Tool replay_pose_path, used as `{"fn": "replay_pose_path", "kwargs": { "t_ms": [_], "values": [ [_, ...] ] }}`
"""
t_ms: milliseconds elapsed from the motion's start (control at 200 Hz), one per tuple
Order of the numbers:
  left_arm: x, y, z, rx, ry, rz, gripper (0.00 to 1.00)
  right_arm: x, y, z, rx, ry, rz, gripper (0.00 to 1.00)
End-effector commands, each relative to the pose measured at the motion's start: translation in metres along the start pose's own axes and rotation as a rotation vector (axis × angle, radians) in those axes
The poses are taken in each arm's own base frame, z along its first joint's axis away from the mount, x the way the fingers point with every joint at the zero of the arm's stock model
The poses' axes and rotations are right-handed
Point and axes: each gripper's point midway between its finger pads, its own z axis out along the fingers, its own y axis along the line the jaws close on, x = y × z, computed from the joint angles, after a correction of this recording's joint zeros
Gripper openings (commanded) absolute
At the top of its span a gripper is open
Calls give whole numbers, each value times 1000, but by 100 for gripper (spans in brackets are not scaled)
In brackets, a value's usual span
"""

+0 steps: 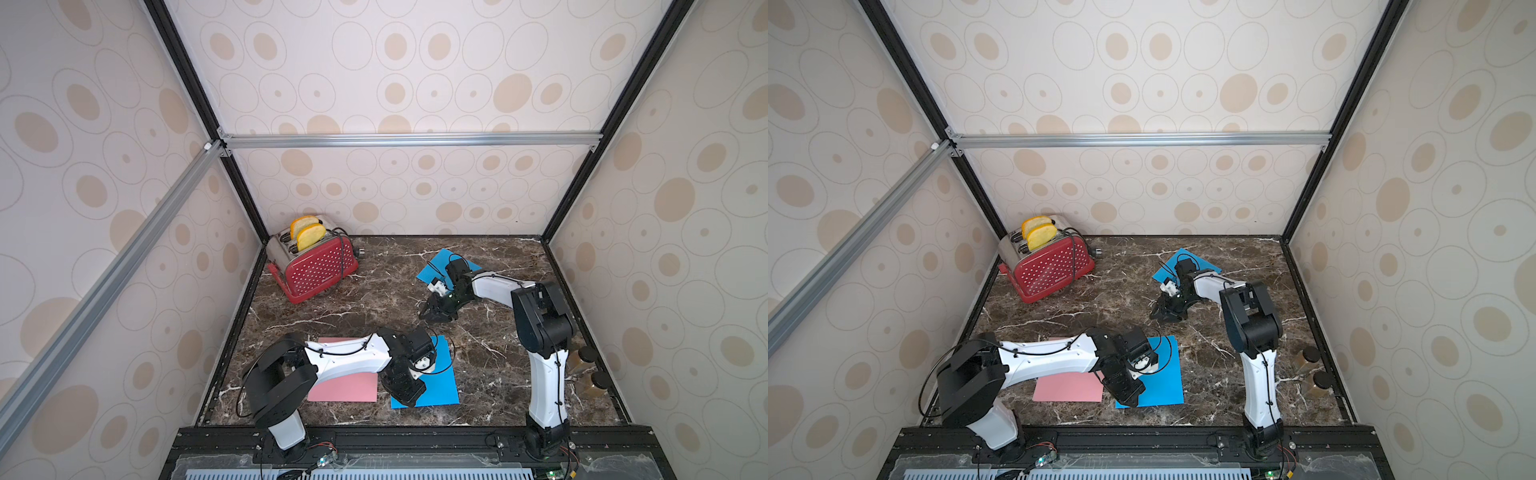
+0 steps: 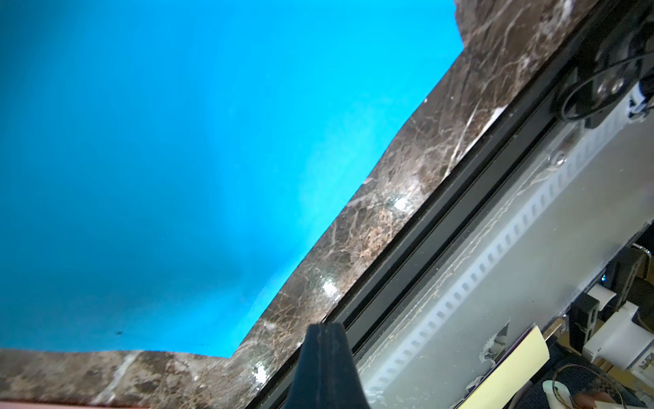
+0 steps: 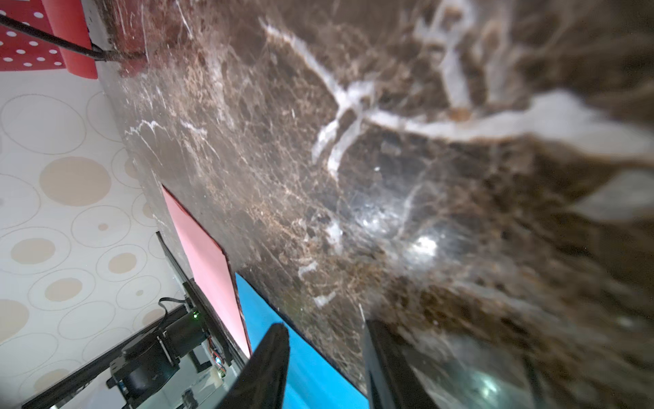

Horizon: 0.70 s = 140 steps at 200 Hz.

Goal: Sort the scattered colored papers by color
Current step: Adjust the colored paper at the center of the board.

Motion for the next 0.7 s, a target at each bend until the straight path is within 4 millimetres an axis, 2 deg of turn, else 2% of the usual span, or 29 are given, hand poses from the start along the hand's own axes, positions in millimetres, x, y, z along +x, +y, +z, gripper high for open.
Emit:
{"fn": "replay_pose_path", "kwargs": {
  "t_ms": [0,195,541,696],
  "values": [
    [-3,-5,1,1,15,59,0,23,-19,16,28,71,77,40],
    [-3,-2,11,-36,34,72,0,41,-21,25,23,112,96,41],
    [-10,4,27,-150,11,146,0,57,-21,33,10,156,106,41],
    [-13,21,33,-256,13,158,0,67,-22,36,21,190,113,41]
  ]
}}
